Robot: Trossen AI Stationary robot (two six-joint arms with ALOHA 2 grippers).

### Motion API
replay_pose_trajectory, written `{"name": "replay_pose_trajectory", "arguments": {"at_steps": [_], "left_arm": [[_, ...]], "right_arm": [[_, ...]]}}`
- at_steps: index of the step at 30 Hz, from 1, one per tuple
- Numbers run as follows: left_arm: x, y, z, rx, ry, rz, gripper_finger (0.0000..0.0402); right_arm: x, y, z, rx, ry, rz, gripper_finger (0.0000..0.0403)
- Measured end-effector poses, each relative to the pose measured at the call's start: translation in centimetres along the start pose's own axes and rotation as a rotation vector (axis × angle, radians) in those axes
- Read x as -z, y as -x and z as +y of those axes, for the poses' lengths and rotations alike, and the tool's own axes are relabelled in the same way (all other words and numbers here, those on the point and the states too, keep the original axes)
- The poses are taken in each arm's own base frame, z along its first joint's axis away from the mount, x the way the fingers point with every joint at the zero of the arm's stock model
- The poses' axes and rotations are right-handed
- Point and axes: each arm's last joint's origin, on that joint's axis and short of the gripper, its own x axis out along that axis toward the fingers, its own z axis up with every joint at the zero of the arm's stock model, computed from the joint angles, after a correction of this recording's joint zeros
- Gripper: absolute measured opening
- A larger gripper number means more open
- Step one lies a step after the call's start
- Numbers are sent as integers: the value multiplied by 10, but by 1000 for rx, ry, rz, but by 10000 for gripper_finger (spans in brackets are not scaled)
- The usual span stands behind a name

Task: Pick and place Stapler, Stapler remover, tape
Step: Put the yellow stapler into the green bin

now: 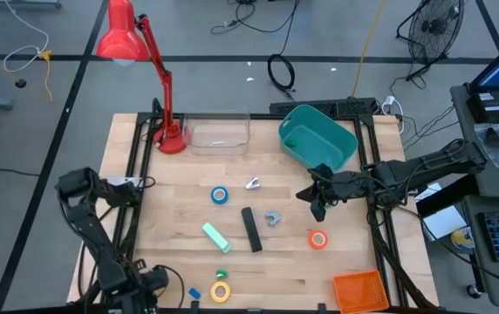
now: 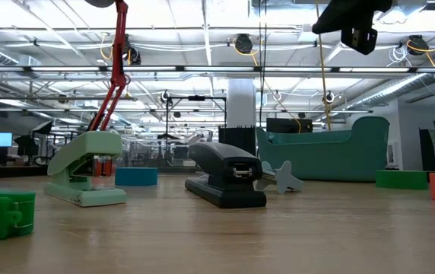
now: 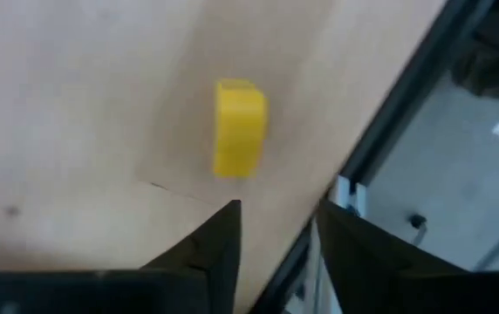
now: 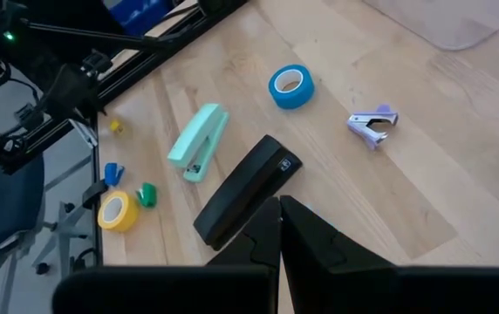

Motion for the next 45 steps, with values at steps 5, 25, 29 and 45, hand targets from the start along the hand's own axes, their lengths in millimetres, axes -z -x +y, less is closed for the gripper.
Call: {"name": "replay_pose_trajectory", "arguments": {"at_steps": [5, 25, 29, 45], "left_arm": [[-6, 2, 2, -9, 49, -63, 237], [-10, -22, 28, -92, 71, 12, 269], [-12, -23, 27, -77, 75, 10, 268], [-20, -22, 25, -63, 77, 14, 92]], "right_arm": [[0, 0, 0, -1, 0, -2, 0], [-1, 0, -1, 29, 10, -30, 0], [-1, 0, 0, 28, 10, -29, 0], [-1, 0, -1, 28, 12, -28, 0]]}}
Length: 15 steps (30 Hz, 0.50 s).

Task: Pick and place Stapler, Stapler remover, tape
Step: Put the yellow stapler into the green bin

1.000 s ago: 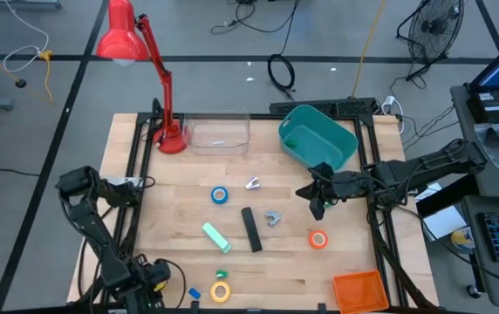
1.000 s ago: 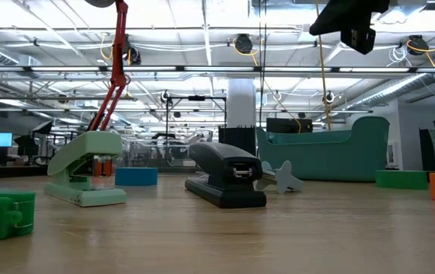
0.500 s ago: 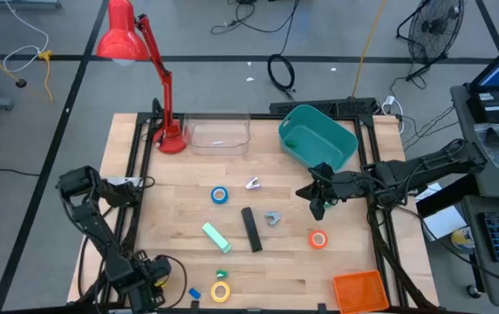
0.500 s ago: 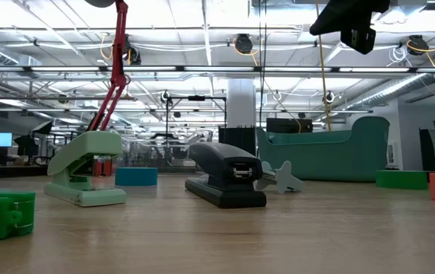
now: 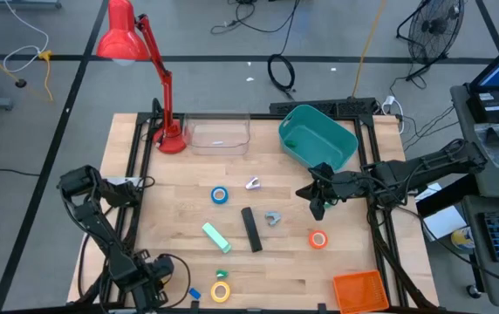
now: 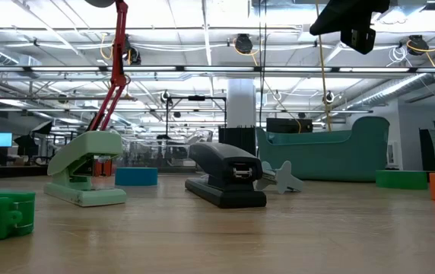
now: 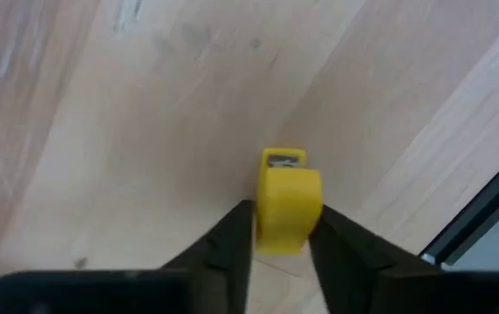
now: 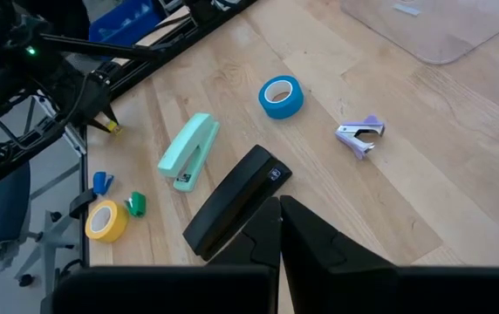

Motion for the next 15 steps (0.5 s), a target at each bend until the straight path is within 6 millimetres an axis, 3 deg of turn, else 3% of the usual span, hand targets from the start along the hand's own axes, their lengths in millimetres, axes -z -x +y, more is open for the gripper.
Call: {"name": "replay_pose_trajectory", "arguments": {"at_steps": [2, 7, 15], "left_arm": [[-2, 0, -3, 28, 12, -7, 68], [-13, 15, -6, 114, 71, -124, 67], [-40, 83, 9, 344, 243, -573, 67]], "right_arm": [[0, 0, 0, 0, -10, 0, 0], [0, 0, 1, -12, -13, 7, 0], [-10, 1, 10, -122, -50, -82, 0]]}}
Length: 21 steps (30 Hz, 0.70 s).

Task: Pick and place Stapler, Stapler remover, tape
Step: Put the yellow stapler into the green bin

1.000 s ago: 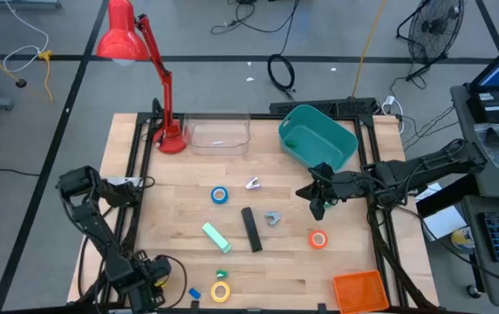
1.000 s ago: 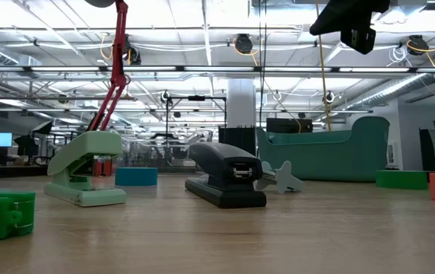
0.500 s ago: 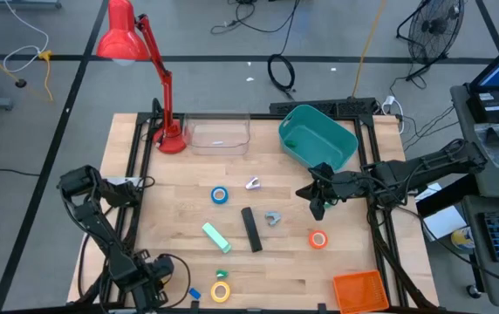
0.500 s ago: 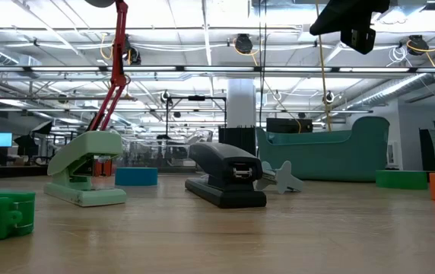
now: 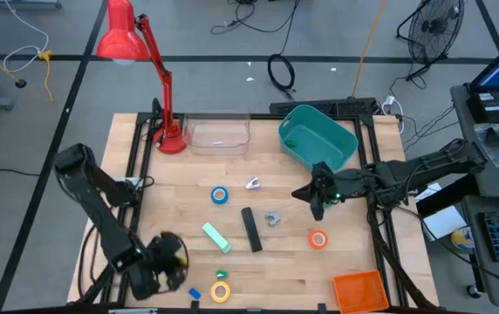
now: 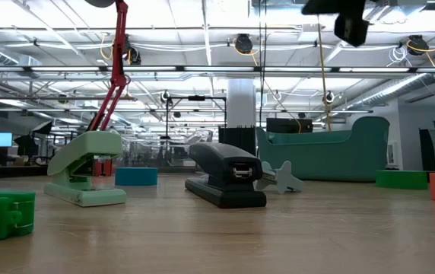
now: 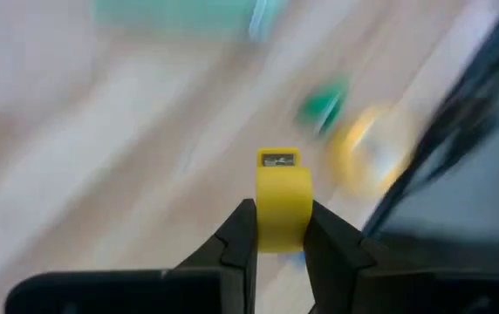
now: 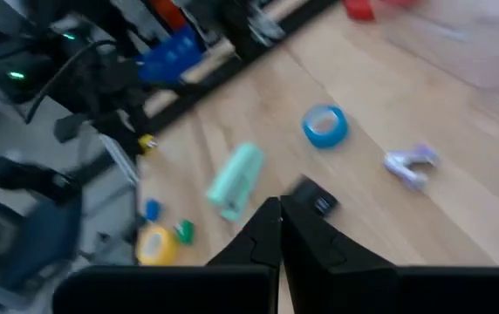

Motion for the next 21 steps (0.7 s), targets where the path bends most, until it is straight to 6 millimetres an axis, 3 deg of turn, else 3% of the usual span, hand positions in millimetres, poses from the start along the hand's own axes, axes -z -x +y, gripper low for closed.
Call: {"name": "replay_pose_trajectory", "arguments": {"at_steps": [5, 11, 16, 21], "left_arm": [[-48, 30, -7, 146, 6, -290, 69], [-116, 49, -18, 264, -92, -505, 70], [-175, 45, -17, 344, -178, -569, 70], [-225, 24, 4, 412, -233, -406, 71]], "right_arm": [[-10, -1, 11, -114, -22, -100, 5], [-21, -4, 21, -218, -55, -220, 33], [-30, -9, 19, -230, -72, -283, 66], [-41, -15, -3, -258, -63, -169, 99]]}}
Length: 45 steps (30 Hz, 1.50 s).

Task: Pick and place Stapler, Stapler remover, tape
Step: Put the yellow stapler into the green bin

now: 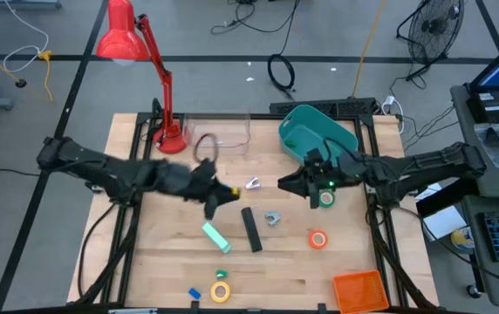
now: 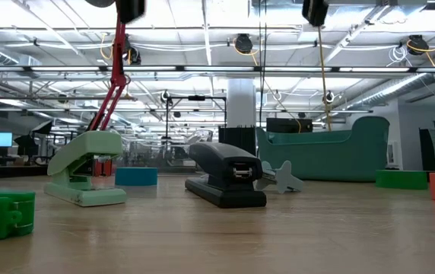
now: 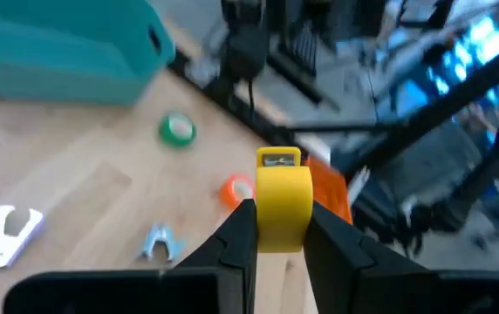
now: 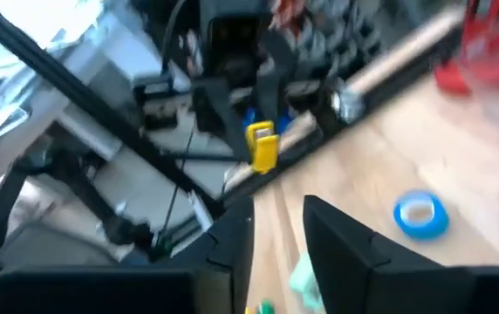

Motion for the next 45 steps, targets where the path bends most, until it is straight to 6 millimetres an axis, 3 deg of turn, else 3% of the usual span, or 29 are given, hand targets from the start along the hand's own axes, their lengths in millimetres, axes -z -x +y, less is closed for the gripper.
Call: {"name": "replay_pose_trajectory", "arguments": {"at_steps": [6, 11, 18, 22, 28, 39, 45], "left_arm": [[-42, -14, 37, 66, 1, 268, 71], [-75, -34, 41, 61, -135, 458, 71], [-105, -87, 48, 221, -244, 585, 71], [-107, -106, 62, 219, -239, 683, 71], [-98, -127, 72, 295, -204, 767, 71], [-95, -140, 58, 376, -179, 722, 72], [-92, -143, 51, 384, -176, 712, 72]], "right_arm": [[-11, 5, -38, 36, -107, 192, 118], [-25, 6, -57, -2, -143, 208, 118], [-28, -12, -65, -162, -199, 288, 118], [-22, -20, -69, -220, -230, 384, 119], [-20, -25, -71, -221, -193, 391, 119], [-2, -37, -78, -185, -183, 488, 119], [-2, -37, -77, -190, -162, 480, 119]]}}
